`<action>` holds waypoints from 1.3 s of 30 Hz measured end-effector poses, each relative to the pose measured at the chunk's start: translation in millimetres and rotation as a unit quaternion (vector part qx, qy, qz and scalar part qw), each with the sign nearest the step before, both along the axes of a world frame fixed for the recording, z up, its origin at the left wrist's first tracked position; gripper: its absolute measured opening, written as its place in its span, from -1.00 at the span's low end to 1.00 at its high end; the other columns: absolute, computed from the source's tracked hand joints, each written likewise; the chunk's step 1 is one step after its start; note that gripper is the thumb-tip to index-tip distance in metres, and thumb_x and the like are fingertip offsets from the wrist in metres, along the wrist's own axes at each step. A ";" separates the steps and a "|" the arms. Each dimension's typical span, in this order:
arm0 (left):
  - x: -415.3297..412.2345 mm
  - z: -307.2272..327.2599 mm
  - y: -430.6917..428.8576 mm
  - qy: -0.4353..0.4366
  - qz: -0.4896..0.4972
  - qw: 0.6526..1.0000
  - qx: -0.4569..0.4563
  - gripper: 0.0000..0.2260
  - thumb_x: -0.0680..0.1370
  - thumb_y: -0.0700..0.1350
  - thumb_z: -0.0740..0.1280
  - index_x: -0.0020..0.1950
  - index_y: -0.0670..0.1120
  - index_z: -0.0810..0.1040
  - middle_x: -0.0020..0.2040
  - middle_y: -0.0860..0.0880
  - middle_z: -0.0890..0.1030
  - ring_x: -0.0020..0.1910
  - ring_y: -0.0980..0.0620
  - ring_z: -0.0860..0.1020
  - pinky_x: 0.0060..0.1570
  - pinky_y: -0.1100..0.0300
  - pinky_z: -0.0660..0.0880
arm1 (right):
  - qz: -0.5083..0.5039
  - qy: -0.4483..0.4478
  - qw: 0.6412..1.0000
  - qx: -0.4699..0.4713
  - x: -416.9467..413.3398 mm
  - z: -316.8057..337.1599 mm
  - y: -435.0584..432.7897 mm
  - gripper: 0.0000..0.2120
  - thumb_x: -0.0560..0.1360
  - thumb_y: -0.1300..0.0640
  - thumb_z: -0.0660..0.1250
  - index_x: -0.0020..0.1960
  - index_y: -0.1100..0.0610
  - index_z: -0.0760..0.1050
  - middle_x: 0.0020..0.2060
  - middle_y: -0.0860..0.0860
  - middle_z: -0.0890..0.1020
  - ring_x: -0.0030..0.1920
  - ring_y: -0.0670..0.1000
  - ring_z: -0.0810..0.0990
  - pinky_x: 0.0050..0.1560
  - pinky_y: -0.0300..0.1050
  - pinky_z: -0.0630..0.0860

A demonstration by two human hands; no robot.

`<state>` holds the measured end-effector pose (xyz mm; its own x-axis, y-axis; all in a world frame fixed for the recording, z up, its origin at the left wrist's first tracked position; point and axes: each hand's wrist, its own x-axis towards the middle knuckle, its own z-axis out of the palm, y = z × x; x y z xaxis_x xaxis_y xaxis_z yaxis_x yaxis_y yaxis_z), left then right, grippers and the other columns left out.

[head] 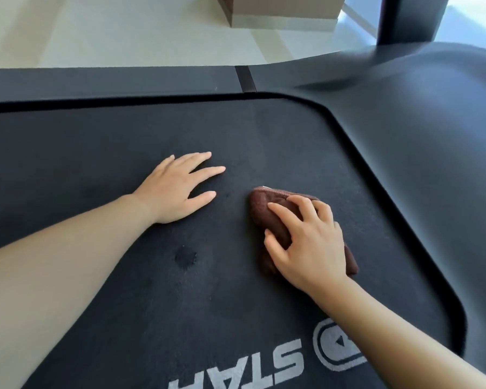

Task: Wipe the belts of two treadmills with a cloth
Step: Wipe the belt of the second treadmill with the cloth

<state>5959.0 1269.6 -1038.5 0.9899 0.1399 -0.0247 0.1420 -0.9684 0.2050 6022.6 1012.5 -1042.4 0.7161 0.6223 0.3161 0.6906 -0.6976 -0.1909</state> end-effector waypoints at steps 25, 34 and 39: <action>19.0 -11.6 18.1 -0.036 0.054 0.997 -0.044 -0.36 0.47 0.31 -0.03 0.52 0.13 0.04 0.54 0.18 -0.03 0.50 0.21 -0.10 0.45 0.07 -0.19 | -0.033 0.045 0.998 -0.007 148.7 0.7 176.7 -0.63 0.47 -0.17 0.14 0.21 -0.09 0.46 0.23 0.01 0.43 0.22 0.14 0.30 0.03 0.07 0.33; 20.1 -12.5 16.6 -0.029 0.055 0.998 -0.022 -0.34 0.44 0.30 -0.01 0.52 0.11 0.08 0.54 0.15 0.02 0.51 0.17 -0.03 0.46 0.03 -0.12 | -0.068 0.016 0.997 0.017 78.4 -5.0 105.0 -0.61 0.43 -0.18 0.19 0.20 -0.11 0.50 0.20 -0.02 0.47 0.21 0.15 0.33 -0.02 0.07 0.36; 19.0 -12.0 16.8 -0.021 0.056 0.998 -0.019 -0.34 0.45 0.31 -0.03 0.52 0.12 0.05 0.54 0.17 -0.02 0.50 0.18 -0.07 0.47 0.06 -0.15 | -0.065 0.029 0.997 0.015 124.1 -6.3 160.7 -0.60 0.45 -0.17 0.16 0.22 -0.07 0.48 0.26 0.03 0.43 0.24 0.17 0.30 0.07 0.12 0.35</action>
<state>5978.0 1286.4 -1050.5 0.9681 0.2502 0.0098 0.2400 -0.9382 0.2492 6146.7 1173.2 -1048.6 0.8075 0.5145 0.2884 0.5822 -0.7739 -0.2494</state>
